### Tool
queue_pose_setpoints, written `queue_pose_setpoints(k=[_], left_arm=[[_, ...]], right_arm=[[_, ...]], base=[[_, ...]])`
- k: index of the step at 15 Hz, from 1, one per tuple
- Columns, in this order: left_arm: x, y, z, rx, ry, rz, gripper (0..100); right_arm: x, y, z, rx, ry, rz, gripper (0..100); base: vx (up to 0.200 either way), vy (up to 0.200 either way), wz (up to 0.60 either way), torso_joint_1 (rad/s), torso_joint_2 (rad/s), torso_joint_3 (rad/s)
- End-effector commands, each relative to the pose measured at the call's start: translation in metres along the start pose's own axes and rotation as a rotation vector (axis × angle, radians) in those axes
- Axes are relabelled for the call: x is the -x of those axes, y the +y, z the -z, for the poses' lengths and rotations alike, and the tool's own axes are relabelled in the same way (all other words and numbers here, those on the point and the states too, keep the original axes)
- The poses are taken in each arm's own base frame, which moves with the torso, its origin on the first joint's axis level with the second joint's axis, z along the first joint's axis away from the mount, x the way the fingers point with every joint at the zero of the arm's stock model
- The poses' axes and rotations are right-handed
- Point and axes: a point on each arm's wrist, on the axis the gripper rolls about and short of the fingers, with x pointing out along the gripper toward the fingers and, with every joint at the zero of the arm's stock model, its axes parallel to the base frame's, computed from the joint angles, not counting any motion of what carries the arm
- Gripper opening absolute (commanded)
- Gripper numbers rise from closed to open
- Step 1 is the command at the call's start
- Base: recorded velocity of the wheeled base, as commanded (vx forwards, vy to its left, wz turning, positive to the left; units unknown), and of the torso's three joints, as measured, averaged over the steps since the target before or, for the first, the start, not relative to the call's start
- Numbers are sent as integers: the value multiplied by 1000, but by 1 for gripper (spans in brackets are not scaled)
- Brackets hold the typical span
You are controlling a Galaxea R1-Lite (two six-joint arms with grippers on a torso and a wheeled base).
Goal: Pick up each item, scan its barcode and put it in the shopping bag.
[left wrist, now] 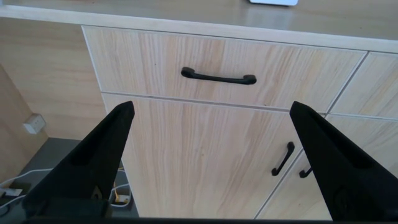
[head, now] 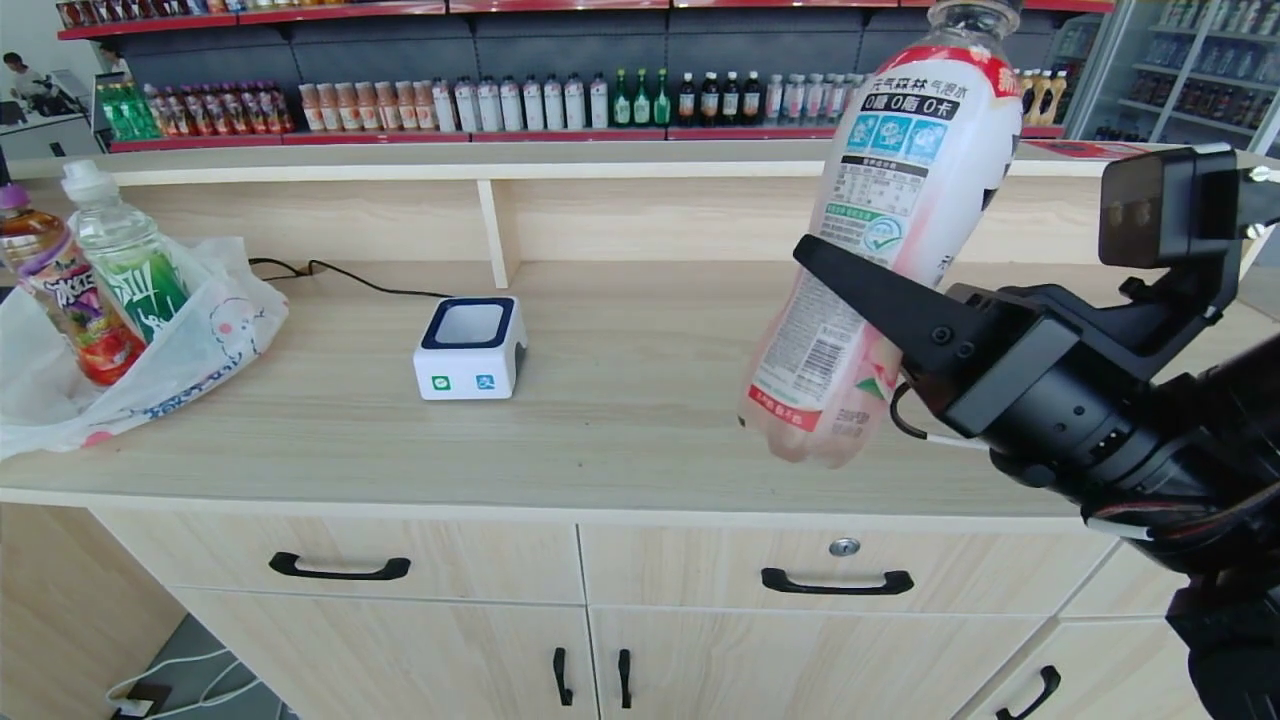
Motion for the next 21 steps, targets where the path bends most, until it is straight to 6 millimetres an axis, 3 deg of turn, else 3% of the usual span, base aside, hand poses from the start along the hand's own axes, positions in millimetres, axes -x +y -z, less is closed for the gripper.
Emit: queue_pose_setpoints(k=[1, 9, 16, 21], left_arm=[[0, 0, 0, 0, -1, 0, 100], [0, 0, 0, 0, -1, 0, 100], [0, 0, 0, 0, -1, 0, 100], [0, 0, 0, 0, -1, 0, 100]], right_arm=[[4, 11, -4, -7, -1, -31, 0], [13, 56, -16, -135, -1, -208, 0], [7, 61, -19, -236, -8, -240, 0], [-3, 61, -2, -174, 26, -256, 0]], base=[[0, 0, 0, 0, 0, 0], [0, 0, 0, 0, 0, 0], [0, 0, 0, 0, 0, 0], [0, 0, 0, 0, 0, 0]])
